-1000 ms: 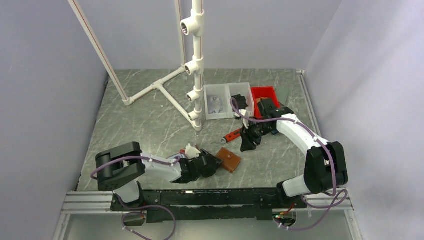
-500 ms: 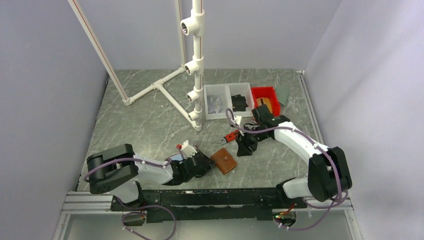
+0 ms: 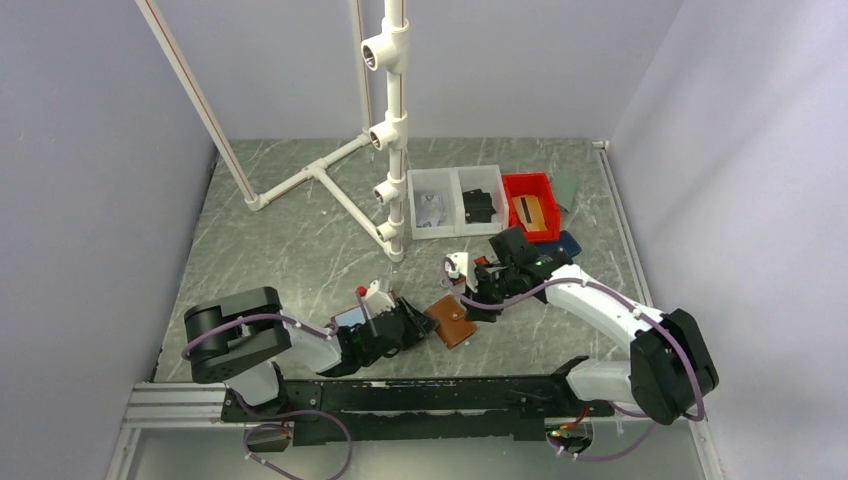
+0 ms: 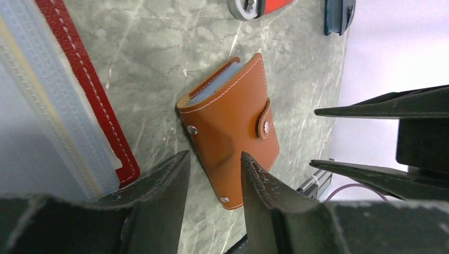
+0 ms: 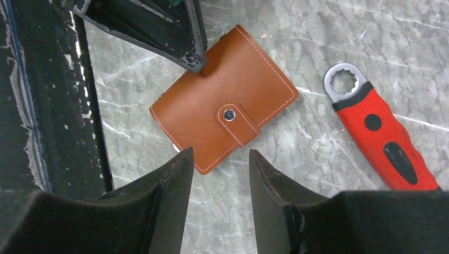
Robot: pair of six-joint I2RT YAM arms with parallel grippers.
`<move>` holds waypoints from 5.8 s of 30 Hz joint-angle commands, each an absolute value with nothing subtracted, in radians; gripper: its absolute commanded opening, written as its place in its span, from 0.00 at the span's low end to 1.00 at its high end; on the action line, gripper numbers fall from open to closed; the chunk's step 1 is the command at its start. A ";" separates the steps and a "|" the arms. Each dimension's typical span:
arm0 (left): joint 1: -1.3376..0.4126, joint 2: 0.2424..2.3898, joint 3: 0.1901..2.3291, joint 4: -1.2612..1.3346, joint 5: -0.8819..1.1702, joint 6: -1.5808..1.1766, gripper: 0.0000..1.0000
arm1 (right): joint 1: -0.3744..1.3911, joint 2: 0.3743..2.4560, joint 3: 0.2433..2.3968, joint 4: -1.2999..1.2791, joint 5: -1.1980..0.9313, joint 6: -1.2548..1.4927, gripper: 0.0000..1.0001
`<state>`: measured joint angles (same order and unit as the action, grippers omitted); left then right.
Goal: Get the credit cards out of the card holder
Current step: Open the card holder at the center of the board.
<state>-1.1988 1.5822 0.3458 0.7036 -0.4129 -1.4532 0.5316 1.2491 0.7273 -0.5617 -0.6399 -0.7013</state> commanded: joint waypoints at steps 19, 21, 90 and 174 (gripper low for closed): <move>-1.198 1.566 0.503 0.179 -0.413 -1.694 0.52 | 0.728 1.356 0.737 -0.419 -0.384 -0.676 0.47; -1.198 1.565 0.498 0.202 -0.416 -1.688 0.52 | 0.739 1.368 0.741 -0.416 -0.366 -0.669 0.48; -1.132 1.648 0.444 0.288 -0.393 -1.584 0.13 | 0.786 1.444 0.793 -0.412 -0.238 -0.578 0.09; -1.104 1.520 0.364 0.784 -0.111 -1.130 0.90 | 0.571 1.539 0.894 -0.546 -0.825 -0.372 0.24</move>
